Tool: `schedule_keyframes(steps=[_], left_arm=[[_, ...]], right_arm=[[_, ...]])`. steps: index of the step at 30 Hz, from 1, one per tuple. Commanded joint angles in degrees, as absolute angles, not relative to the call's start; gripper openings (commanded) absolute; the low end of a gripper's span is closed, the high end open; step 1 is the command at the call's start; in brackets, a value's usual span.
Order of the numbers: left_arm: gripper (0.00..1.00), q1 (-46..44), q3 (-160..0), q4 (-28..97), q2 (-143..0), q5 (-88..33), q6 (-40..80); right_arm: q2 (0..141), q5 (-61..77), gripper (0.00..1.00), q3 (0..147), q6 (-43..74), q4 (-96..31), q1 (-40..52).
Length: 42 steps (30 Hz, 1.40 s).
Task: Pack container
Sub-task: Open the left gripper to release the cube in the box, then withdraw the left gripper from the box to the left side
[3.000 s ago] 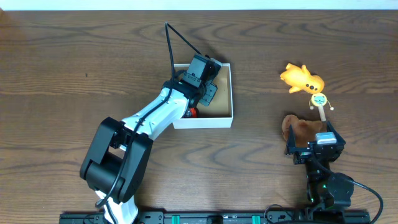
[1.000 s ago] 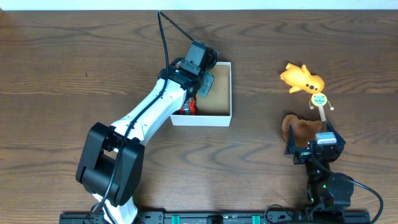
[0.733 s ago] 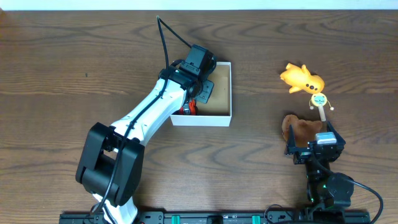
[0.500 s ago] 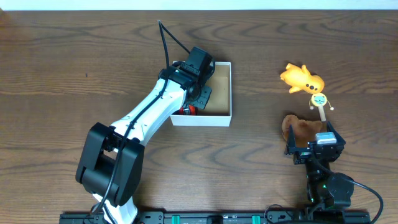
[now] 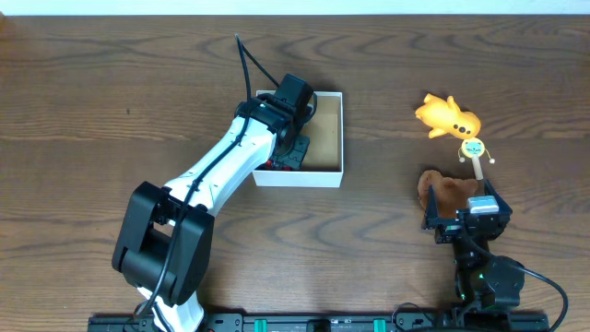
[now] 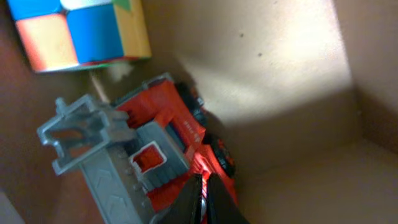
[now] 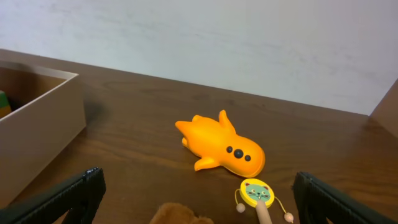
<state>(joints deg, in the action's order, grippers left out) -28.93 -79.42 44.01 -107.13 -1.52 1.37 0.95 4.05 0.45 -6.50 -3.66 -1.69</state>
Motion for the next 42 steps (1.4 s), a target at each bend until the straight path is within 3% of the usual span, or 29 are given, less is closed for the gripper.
schedule_keyframes(steps=[1, 8, 25, 30, 36, 38, 42], left_arm=[[0.06, -28.7, -79.9, 45.4, -106.7, 4.3, 1.2], [0.06, -28.7, -79.9, 45.8, -106.7, 8.6, 0.7], [0.06, -28.7, -80.8, 38.3, -103.2, 0.0, 0.8], [0.07, -27.8, -81.0, 37.3, -101.5, 5.1, 1.4], [0.08, -22.9, -81.0, 34.5, -99.8, 23.1, 23.5], [0.30, -20.1, -81.0, 33.3, -99.6, 25.8, 30.9], [0.32, -14.3, -81.0, 30.4, -99.6, 26.0, 35.0]], right_arm=[[0.6, 3.9, 0.99, 0.3, -6.9, -3.9, -1.4], [0.6, 3.9, 0.99, 0.3, -6.9, -3.9, -1.4], [0.6, 3.9, 0.99, 0.3, -6.9, -3.9, -1.4], [0.6, 3.9, 0.99, 0.3, -6.9, -3.9, -1.4], [0.6, 3.9, 0.99, 0.3, -6.9, -3.9, -1.4], [0.6, 3.9, 0.99, 0.3, -6.9, -3.9, -1.4], [0.6, 3.9, 0.99, 0.3, -6.9, -3.9, -1.4]])
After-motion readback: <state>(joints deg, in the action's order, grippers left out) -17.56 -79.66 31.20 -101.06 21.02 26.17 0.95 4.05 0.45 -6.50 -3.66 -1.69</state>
